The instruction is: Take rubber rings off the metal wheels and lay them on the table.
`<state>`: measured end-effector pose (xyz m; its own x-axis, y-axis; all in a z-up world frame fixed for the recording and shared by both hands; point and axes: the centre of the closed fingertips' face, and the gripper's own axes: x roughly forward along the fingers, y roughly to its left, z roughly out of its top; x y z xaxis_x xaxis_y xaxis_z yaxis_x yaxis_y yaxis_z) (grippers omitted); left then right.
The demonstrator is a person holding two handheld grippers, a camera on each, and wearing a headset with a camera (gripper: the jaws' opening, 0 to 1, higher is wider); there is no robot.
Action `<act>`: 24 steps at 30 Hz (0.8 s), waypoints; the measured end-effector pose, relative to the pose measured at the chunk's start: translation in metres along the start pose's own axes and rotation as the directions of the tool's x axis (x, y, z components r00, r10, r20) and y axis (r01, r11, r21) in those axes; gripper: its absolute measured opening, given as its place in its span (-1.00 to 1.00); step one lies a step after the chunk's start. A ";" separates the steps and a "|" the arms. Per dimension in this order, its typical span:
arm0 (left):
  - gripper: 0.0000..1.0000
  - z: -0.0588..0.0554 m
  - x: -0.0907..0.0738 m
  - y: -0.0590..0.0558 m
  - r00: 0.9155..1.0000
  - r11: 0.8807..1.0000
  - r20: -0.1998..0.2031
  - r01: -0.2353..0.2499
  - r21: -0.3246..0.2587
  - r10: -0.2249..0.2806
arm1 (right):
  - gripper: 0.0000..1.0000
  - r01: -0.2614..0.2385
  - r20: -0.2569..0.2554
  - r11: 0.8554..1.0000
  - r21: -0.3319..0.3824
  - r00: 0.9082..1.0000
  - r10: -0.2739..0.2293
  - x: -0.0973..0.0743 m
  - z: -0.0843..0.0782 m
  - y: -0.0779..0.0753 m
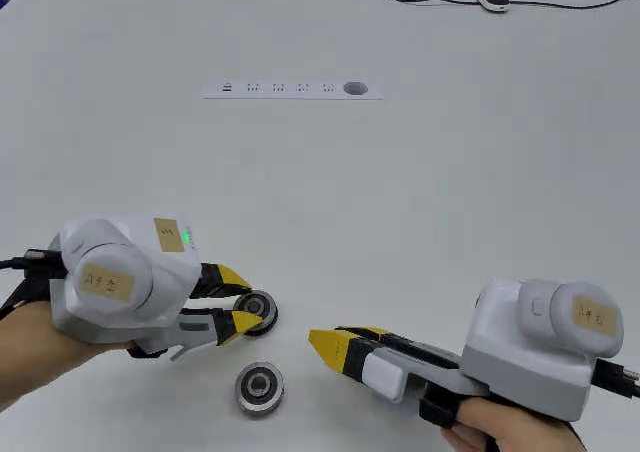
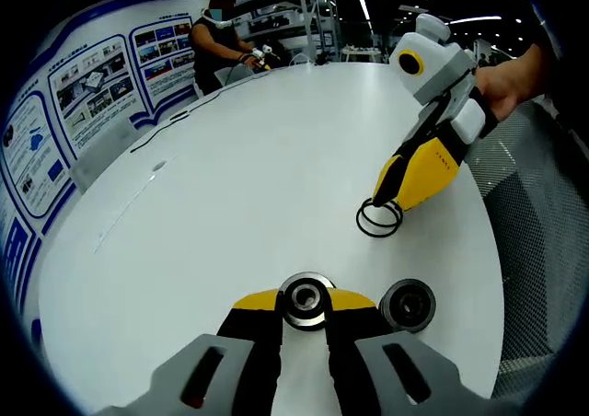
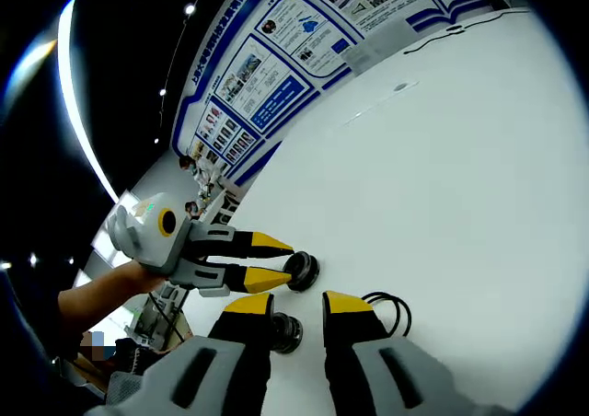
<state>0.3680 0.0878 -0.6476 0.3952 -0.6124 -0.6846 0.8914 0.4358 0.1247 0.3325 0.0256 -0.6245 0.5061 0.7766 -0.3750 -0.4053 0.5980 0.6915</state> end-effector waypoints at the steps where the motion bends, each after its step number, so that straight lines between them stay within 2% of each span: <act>1: -0.64 0.000 0.000 0.001 1.000 1.000 -0.004 -0.002 0.004 0.002 | -0.55 0.000 0.000 1.000 0.002 1.000 0.000 0.000 0.000 0.000; 9: -0.71 -0.001 -0.001 -0.005 1.000 1.000 -0.002 0.018 -0.006 -0.018 | -0.56 -0.003 -0.003 1.000 0.015 1.000 0.003 0.004 -0.001 -0.001; 24: -0.72 -0.002 -0.001 -0.004 1.000 0.999 0.008 0.030 -0.041 -0.030 | -0.56 -0.024 0.002 0.999 0.038 1.000 0.024 0.010 0.004 0.002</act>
<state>0.3638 0.0879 -0.6489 0.3703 -0.6305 -0.6821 0.8930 0.4438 0.0746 0.3396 0.0342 -0.6248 0.4975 0.7906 -0.3570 -0.3881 0.5709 0.7235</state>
